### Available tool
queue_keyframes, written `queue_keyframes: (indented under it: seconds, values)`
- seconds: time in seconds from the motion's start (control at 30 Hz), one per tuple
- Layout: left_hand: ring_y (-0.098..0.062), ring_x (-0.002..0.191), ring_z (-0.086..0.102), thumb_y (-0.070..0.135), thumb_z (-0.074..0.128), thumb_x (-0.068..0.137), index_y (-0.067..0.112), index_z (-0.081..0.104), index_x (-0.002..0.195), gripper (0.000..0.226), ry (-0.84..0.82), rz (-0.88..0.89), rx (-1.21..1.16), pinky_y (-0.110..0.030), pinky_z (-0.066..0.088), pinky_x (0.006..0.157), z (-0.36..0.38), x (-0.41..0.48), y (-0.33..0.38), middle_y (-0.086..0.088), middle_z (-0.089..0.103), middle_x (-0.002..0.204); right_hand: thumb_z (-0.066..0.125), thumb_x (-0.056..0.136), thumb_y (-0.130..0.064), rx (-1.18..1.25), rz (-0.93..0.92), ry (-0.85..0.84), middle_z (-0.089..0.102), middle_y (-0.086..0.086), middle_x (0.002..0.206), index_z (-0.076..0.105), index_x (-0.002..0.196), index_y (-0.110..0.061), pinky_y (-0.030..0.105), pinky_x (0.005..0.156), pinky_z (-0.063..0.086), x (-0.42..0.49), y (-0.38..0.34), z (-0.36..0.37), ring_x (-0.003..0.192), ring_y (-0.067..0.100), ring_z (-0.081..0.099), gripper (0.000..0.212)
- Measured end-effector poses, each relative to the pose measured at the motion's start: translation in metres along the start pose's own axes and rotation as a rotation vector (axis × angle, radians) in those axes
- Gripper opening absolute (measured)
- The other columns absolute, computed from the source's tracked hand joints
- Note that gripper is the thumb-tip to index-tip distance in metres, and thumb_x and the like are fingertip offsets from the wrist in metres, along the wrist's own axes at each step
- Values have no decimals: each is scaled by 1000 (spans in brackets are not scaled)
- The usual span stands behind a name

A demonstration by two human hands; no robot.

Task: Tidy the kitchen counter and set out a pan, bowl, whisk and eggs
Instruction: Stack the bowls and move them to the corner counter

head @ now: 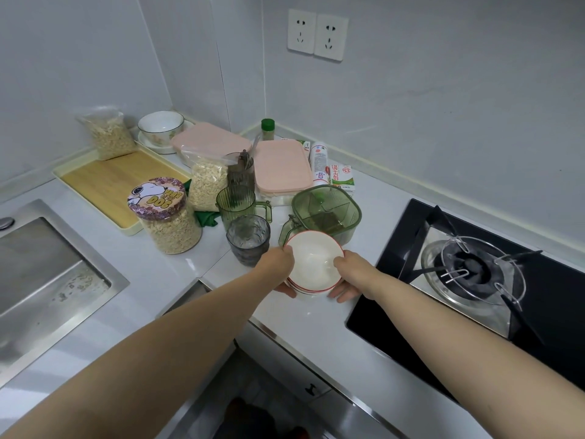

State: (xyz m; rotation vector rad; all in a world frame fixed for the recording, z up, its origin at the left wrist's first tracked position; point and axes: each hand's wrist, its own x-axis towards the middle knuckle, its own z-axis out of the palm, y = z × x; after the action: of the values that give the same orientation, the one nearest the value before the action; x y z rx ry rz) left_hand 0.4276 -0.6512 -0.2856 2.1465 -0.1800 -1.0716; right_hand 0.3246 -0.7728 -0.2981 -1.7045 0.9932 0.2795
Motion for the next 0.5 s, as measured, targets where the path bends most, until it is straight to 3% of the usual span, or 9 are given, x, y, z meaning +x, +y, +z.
queue_keyframes:
  seconds: [0.07,0.1,0.2,0.23,0.33,0.37,0.43,0.5]
  values:
    - [-37,84,68,38,34,101,1,35,139,53,-1,-82,-31,-33,57,52,0,-2,-1,-20,60,121,28,97,-21,3,37,-18,60,26,112,31,140,-7,36,59,58,0,4,2,75,33,67,45]
    - [-36,81,68,41,34,101,2,34,140,55,-10,-98,-34,-33,57,52,0,-2,-1,-20,59,123,29,98,-24,2,51,-20,60,25,111,32,139,-7,36,61,58,0,5,3,75,32,67,45]
    - [-36,94,68,37,40,99,2,35,139,52,-55,-74,52,-43,58,79,-2,-1,-4,-18,56,125,33,97,-26,-33,44,2,64,22,108,37,135,-8,35,64,58,1,5,-1,78,31,67,43]
    - [-34,93,68,32,42,99,1,39,135,48,-58,-36,115,-42,57,80,-4,0,-4,-17,58,121,35,96,-27,-77,21,24,65,20,106,41,132,-7,36,67,58,0,4,-3,81,31,67,41]
    - [-26,67,69,30,40,96,2,51,106,32,24,91,378,-29,55,58,-14,-4,2,-8,58,84,42,94,-27,-310,-118,154,64,11,107,50,123,-8,38,80,54,-1,-4,-12,97,30,64,36]
    - [-25,64,68,30,40,95,4,52,93,29,69,153,481,-29,54,58,-17,-5,6,-7,56,77,43,93,-28,-380,-164,201,63,9,112,52,122,-9,37,84,51,-2,-8,-15,102,29,61,36]
    - [-26,68,64,28,41,91,7,50,77,26,159,275,656,-30,52,61,-23,-8,14,-7,57,75,46,92,-30,-474,-230,296,63,7,118,54,122,-12,33,88,46,-5,-16,-20,108,27,57,36]
    - [-27,80,59,28,43,89,8,56,84,24,230,362,748,-30,47,65,-29,-10,21,-9,60,87,47,91,-32,-533,-282,373,62,6,120,52,127,-13,31,86,44,-8,-24,-22,109,27,57,41]
